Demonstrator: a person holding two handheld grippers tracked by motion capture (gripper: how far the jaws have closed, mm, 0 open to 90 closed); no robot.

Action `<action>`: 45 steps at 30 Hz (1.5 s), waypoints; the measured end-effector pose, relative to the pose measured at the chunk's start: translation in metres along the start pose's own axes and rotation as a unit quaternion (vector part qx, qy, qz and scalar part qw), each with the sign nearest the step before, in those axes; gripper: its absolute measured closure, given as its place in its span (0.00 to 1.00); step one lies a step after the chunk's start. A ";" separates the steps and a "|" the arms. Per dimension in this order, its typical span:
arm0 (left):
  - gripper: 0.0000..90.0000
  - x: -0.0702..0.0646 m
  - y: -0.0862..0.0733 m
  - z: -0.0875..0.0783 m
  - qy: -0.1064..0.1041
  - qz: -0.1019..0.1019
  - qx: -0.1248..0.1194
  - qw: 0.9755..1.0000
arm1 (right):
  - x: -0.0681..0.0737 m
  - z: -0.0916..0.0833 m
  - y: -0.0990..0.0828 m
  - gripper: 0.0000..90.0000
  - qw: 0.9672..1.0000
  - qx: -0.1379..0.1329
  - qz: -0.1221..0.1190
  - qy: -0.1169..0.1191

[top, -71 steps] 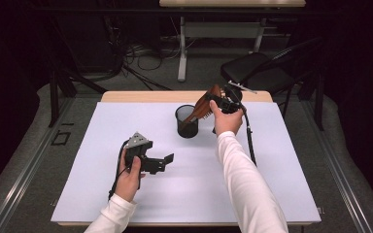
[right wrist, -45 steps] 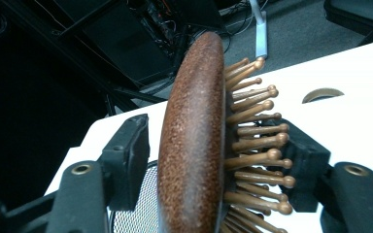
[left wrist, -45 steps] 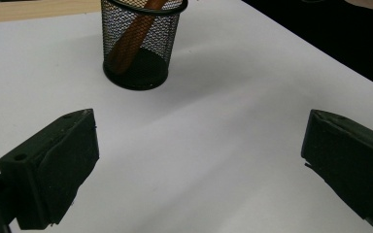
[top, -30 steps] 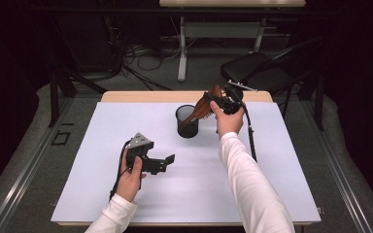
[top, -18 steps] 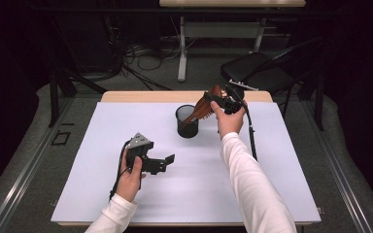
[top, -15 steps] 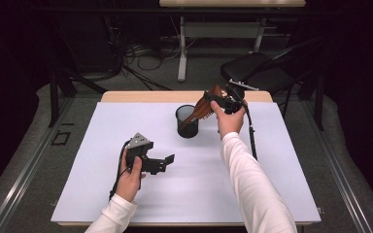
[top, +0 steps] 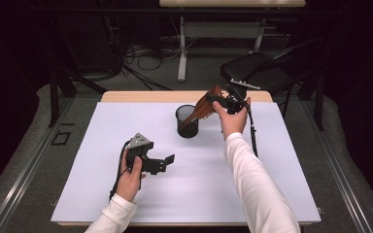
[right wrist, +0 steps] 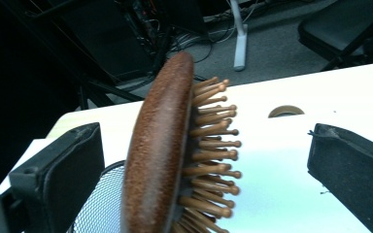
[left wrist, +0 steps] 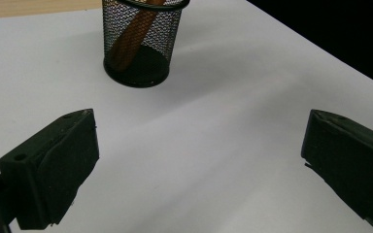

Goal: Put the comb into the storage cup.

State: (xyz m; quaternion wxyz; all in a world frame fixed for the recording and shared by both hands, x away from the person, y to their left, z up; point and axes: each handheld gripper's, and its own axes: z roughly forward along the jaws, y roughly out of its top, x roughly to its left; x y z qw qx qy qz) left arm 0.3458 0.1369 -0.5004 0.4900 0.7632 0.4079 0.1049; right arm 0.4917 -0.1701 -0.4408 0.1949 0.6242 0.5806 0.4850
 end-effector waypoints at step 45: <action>0.00 0.003 0.002 -0.004 -0.002 -0.006 -0.008 1.000 | 0.008 -0.037 0.012 0.00 0.994 0.031 -0.105 -0.018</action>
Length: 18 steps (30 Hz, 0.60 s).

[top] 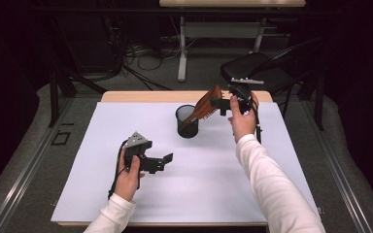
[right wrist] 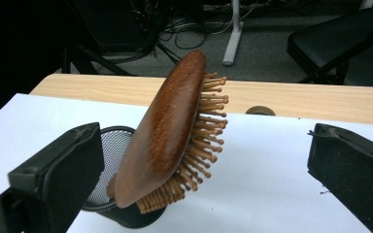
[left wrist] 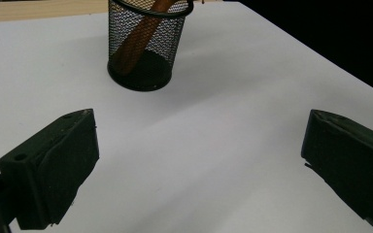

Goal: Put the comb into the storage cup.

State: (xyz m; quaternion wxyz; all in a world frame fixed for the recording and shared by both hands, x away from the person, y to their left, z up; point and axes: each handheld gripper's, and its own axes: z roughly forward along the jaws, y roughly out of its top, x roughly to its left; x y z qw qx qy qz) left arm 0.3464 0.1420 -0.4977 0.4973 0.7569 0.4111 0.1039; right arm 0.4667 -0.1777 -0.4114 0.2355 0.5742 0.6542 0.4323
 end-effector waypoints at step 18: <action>0.00 0.003 0.002 -0.001 -0.005 -0.007 0.001 1.000 | 0.008 -0.024 -0.010 0.00 0.999 0.014 -0.043 0.026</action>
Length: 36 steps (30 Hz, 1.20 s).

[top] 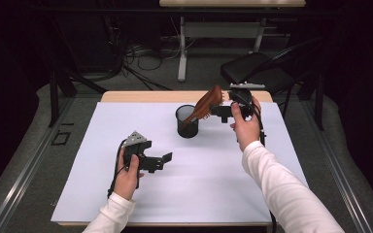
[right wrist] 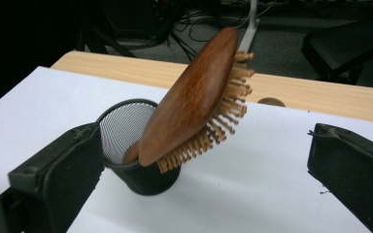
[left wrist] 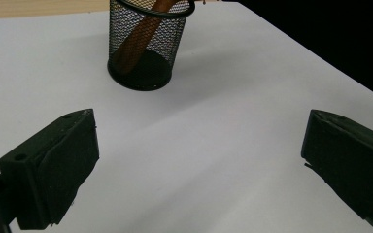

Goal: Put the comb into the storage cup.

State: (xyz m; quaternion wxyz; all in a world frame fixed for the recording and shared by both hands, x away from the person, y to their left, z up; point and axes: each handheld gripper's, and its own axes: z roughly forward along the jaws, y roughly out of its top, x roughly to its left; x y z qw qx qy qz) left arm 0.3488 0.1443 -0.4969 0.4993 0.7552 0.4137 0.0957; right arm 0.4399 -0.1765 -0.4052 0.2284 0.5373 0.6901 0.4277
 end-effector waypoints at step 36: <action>0.00 0.020 0.008 -0.013 0.004 -0.022 -0.014 1.000 | -0.020 -0.020 -0.045 0.01 0.999 0.023 -0.012 0.043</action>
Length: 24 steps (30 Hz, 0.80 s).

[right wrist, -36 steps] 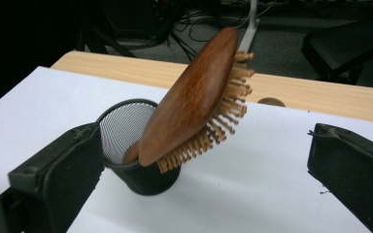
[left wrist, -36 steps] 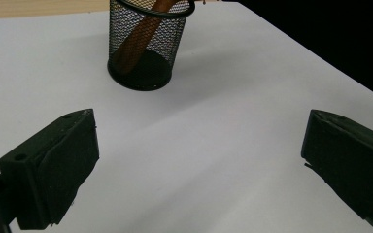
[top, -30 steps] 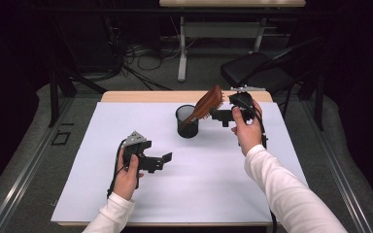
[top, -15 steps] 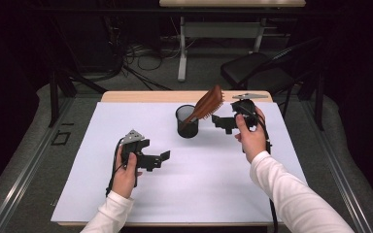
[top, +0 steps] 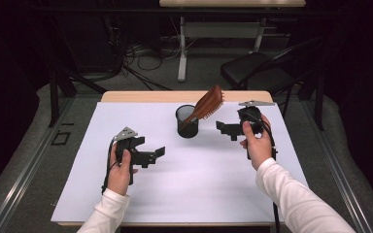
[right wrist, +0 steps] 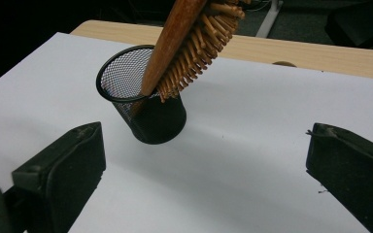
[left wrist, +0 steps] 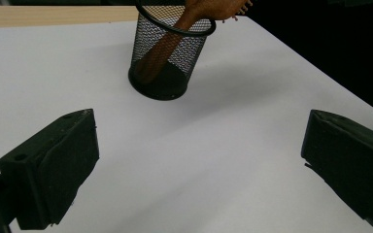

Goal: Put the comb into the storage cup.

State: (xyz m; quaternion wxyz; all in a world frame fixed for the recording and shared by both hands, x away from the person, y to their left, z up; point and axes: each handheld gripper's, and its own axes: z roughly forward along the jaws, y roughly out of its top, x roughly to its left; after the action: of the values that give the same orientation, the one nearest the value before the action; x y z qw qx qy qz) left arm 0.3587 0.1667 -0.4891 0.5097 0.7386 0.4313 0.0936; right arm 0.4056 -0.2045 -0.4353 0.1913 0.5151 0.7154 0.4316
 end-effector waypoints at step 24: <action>0.01 0.024 0.001 -0.021 -0.011 -0.007 -0.002 1.000 | -0.018 -0.003 -0.043 0.01 0.999 0.000 0.023 0.024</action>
State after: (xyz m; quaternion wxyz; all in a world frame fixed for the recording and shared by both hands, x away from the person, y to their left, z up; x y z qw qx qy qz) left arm 0.3617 0.1980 -0.4854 0.5166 0.7353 0.4309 0.0827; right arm 0.3862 -0.2256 -0.4719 0.1639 0.5209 0.7080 0.4478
